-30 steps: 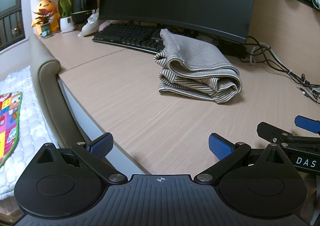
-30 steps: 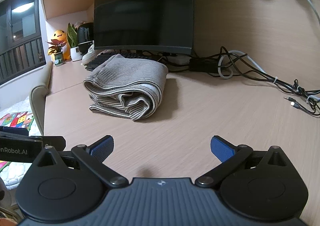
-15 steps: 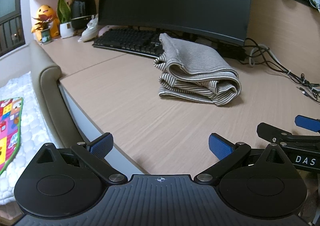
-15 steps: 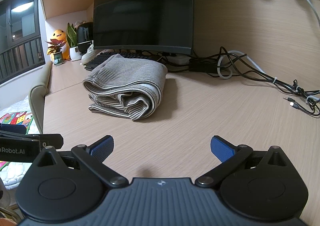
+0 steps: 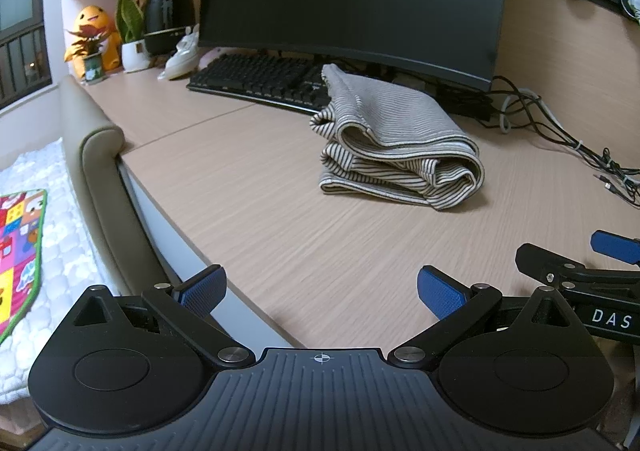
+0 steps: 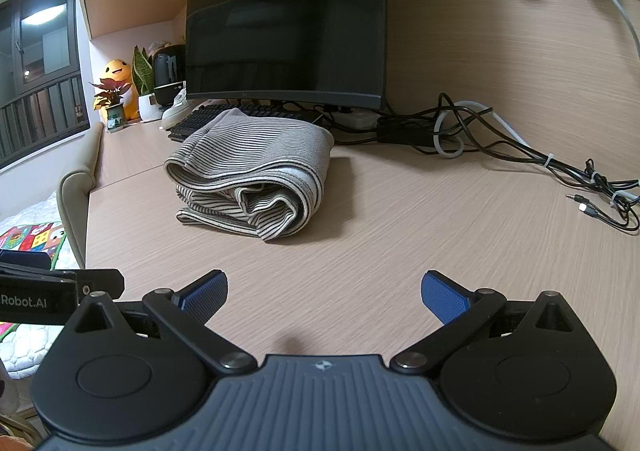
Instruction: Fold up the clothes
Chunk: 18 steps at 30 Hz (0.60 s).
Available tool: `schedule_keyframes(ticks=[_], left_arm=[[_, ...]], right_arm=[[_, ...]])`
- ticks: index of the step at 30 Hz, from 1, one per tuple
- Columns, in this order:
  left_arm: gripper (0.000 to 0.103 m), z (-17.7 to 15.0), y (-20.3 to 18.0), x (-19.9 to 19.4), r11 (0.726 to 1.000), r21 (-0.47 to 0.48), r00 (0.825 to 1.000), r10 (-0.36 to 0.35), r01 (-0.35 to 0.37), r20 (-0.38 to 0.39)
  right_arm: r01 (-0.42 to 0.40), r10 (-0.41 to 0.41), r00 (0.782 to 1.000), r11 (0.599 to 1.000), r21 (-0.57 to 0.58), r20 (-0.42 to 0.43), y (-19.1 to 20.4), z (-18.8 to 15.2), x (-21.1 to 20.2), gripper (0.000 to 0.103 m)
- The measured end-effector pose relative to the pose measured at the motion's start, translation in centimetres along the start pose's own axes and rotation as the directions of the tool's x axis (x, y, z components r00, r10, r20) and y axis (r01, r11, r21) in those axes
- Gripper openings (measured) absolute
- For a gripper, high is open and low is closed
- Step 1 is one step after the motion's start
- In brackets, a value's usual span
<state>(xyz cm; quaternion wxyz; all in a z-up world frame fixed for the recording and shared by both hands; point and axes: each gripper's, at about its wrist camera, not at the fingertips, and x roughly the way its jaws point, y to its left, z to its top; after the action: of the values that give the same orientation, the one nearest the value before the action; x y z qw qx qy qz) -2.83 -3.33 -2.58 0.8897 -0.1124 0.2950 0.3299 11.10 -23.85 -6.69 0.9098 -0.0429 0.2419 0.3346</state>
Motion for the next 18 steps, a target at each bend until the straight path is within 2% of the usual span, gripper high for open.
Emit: schedule_keyframes(ticks=[18], left_arm=[[0.103, -0.02, -0.17, -0.21, 1.0, 0.005, 1.0, -0.001, 0.001, 0.01]], right_arm=[[0.006, -0.006, 1.0, 1.0, 0.006, 0.003, 0.05, -0.01, -0.16, 0.103]])
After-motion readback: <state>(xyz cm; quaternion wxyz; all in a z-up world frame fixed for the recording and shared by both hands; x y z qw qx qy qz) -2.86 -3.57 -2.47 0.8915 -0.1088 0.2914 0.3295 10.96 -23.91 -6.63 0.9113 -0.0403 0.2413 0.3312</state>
